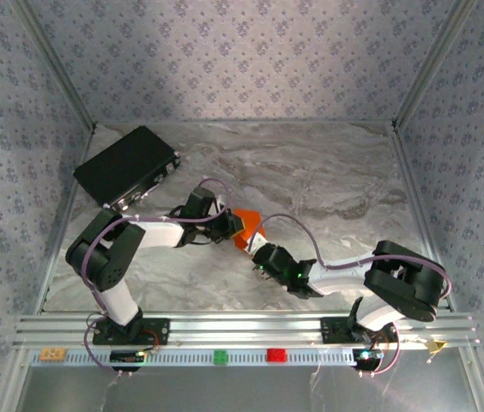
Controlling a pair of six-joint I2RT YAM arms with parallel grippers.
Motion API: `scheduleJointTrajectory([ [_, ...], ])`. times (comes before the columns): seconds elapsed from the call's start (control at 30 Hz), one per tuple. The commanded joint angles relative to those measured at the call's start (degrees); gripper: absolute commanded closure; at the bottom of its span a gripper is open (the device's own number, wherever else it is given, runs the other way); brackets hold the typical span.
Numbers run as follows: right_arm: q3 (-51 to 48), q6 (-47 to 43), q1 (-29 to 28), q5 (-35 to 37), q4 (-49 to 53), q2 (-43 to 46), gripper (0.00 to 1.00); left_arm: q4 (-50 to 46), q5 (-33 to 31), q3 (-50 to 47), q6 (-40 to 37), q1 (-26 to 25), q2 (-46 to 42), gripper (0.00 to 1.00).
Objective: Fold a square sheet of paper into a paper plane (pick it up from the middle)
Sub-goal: Fourth fold the wing at the center of the table.
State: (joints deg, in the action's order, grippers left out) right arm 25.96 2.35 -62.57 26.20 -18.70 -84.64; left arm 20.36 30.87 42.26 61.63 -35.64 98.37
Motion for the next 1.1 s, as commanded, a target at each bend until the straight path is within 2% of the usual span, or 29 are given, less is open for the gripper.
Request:
scheduleJointTrajectory([
  [0.0,-0.11,0.97,-0.35,1.72,-0.07,0.31,0.73,0.67,1.38,1.36,0.32,-0.18,0.34,0.90],
  [0.67,0.06,0.66,-0.45,2.54,-0.46,-0.37,0.74,0.58,1.64,1.49,0.22,-0.21,0.51,0.91],
  [0.97,0.25,0.81,-0.45,2.61,-0.29,-0.34,0.83,0.57,1.56,1.44,0.27,-0.15,0.42,0.91],
  [1.07,0.32,1.17,-0.45,2.63,-0.11,-0.27,0.86,0.72,1.32,1.25,0.33,-0.13,0.03,0.86],
])
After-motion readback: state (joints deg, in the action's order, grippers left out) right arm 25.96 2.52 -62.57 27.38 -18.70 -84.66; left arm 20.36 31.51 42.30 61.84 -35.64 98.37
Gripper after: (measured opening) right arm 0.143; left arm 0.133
